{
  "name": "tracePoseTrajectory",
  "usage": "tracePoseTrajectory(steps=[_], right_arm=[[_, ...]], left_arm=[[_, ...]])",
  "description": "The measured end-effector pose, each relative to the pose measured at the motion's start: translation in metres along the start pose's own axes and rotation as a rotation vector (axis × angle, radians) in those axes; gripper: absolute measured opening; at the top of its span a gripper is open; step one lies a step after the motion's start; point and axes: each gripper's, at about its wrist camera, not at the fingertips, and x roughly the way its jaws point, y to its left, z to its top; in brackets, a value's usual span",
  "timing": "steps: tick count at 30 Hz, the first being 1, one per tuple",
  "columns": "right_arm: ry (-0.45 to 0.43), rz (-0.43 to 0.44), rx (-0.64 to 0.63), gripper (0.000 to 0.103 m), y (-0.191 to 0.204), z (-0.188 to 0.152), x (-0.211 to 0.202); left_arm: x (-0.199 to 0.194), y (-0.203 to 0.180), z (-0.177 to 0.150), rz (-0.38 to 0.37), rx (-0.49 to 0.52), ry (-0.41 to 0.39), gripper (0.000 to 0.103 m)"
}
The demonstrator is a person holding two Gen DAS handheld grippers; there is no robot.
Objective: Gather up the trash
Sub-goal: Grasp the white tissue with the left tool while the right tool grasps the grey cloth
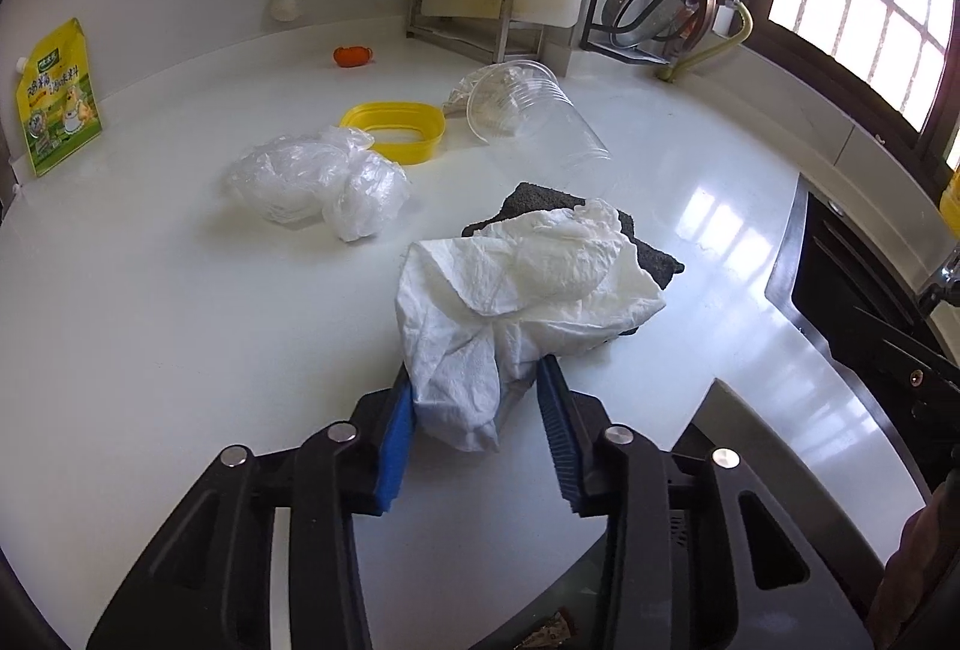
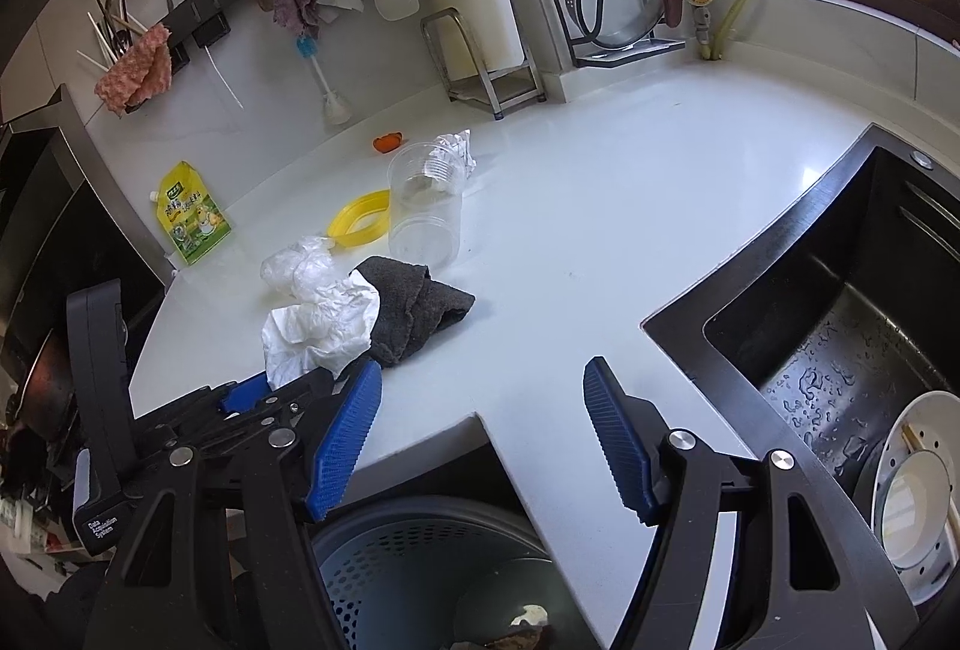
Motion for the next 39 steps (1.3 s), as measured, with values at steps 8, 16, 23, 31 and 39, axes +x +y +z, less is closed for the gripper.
tracePoseTrajectory(steps=[8,16,23,31,39], right_arm=[[0.016,0.018,-0.037,0.067,0.019,0.003,0.017],[0.057,0.057,-0.101,0.067,0.053,0.007,0.045],[0.088,0.062,-0.161,0.067,0.082,0.015,0.074],[0.14,0.016,-0.187,0.067,0.095,0.019,0.108],[0.139,-0.055,-0.264,0.038,0.108,0.012,0.113]], left_arm=[[-0.019,0.022,0.002,0.014,-0.04,-0.034,0.015],[-0.04,0.053,0.004,0.026,-0.099,-0.057,0.015],[-0.044,0.07,0.001,0.051,-0.127,-0.054,0.015],[-0.049,0.085,-0.004,0.102,-0.144,-0.063,0.015],[-0.056,0.088,-0.008,0.119,-0.136,-0.07,0.013]])
